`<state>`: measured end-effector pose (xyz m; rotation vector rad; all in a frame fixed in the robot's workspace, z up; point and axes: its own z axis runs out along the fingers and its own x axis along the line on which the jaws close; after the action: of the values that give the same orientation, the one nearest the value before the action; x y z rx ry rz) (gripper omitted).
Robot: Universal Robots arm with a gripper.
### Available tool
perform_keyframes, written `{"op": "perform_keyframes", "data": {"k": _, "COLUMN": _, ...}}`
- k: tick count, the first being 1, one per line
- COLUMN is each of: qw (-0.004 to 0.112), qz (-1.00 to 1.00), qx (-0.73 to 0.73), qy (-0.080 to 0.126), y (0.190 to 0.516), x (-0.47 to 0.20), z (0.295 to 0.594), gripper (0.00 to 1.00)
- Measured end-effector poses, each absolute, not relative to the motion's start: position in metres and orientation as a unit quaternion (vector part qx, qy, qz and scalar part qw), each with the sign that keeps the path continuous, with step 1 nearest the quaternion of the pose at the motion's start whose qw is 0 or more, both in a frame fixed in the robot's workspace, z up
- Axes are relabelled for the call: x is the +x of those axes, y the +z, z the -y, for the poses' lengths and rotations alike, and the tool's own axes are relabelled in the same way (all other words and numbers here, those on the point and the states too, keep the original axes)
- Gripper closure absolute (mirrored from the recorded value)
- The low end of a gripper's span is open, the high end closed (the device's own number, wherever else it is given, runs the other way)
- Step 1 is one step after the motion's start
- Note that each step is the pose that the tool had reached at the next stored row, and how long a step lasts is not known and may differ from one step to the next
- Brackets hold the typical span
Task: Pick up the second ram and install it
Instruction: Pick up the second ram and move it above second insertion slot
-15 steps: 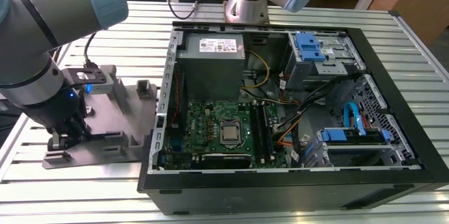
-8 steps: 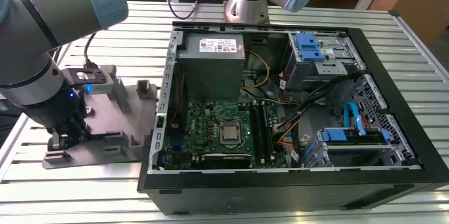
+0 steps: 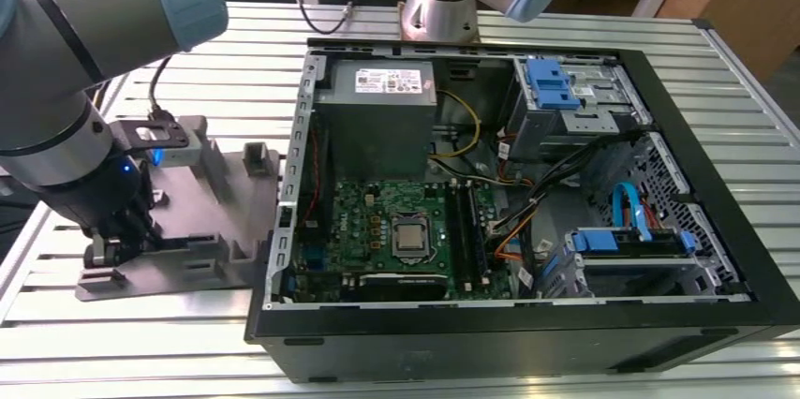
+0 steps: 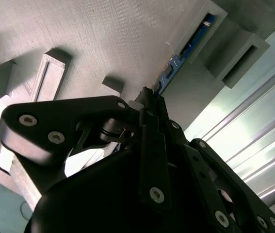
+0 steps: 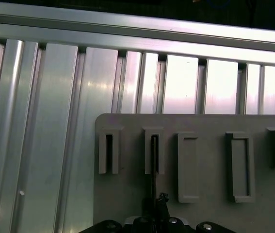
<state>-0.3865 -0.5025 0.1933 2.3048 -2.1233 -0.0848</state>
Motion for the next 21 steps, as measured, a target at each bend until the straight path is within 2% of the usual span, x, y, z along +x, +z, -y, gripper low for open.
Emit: {"op": "perform_keyframes", "data": {"k": 21, "qw": 0.003, "qz": 0.677, "qx": 0.735, "qy": -0.027, "y": 0.226, "x": -0.386, "z": 0.502, "gripper": 0.89}}
